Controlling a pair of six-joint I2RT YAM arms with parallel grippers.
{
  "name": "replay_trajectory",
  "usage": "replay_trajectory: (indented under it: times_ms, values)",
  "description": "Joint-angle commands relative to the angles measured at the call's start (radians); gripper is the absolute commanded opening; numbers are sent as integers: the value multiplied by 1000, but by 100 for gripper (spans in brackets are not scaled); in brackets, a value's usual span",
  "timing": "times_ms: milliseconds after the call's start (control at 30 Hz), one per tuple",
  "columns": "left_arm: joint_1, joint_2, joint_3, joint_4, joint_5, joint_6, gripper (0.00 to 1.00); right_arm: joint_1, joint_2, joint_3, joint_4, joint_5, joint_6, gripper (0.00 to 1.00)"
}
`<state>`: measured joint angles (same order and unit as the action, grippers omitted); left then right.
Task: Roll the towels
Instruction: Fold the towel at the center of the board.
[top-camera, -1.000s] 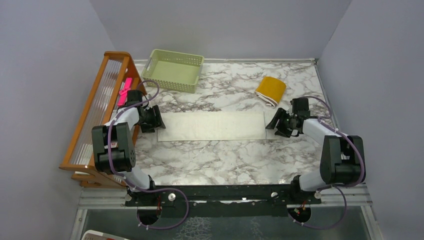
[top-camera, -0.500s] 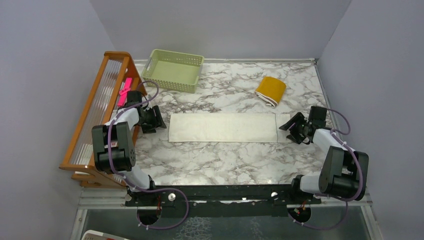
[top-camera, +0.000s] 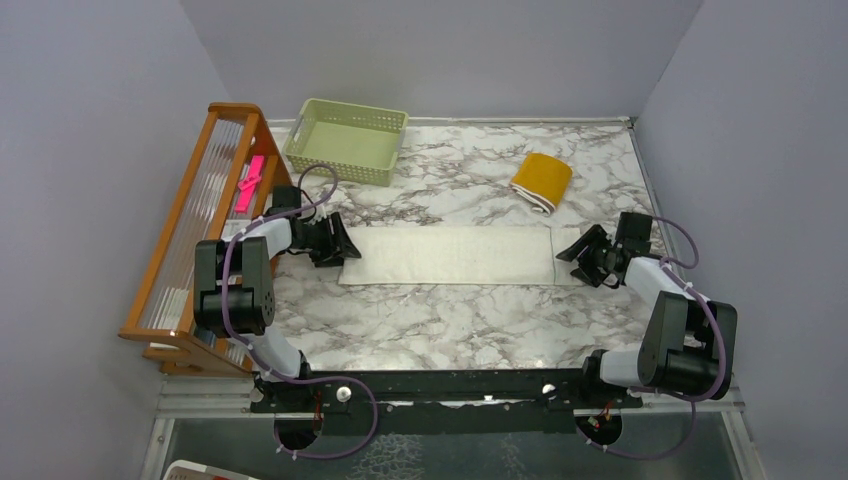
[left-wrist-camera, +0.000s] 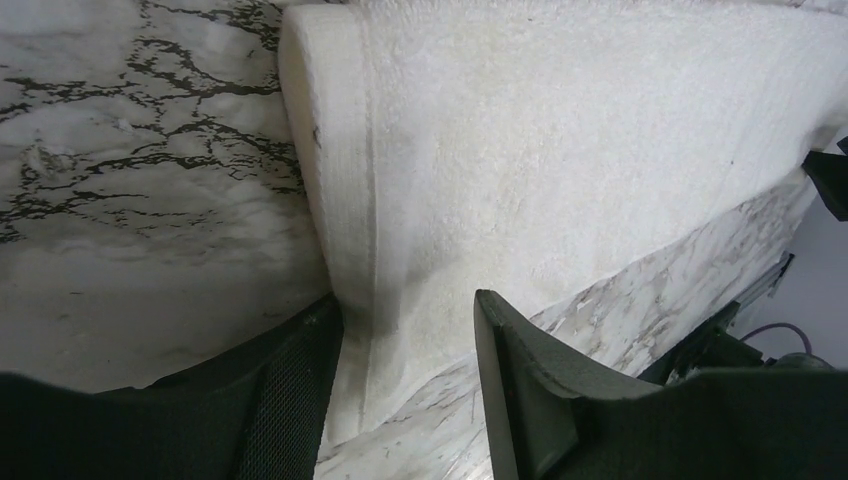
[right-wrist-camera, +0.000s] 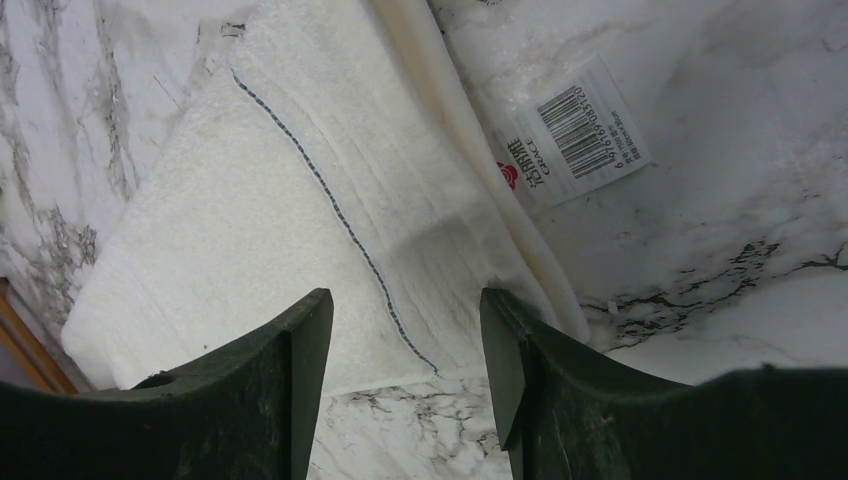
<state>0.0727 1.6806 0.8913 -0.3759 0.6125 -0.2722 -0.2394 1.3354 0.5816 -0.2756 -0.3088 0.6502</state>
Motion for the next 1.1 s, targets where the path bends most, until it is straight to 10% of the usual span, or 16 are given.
replay_trajectory:
  times_ms: [0,167,267,800,1067]
  values:
    - [-10,63,-37,-40,-43,11,54,0,-5,15,17,-28,-26,56]
    - [-11,75,-34,-51,-60,12,42,0,-17,15,11,-27,-45,56]
    - [-10,67,-34,-51,-71,7,0,0,-23,13,10,-31,-46,56]
    - [-34,-340,57,-259,-903,-117,0,66,-209,103,-125,72,-91,68]
    - [-346,-201,284,-517,-1280,-185,0,121,-213,165,-193,137,-113,69]
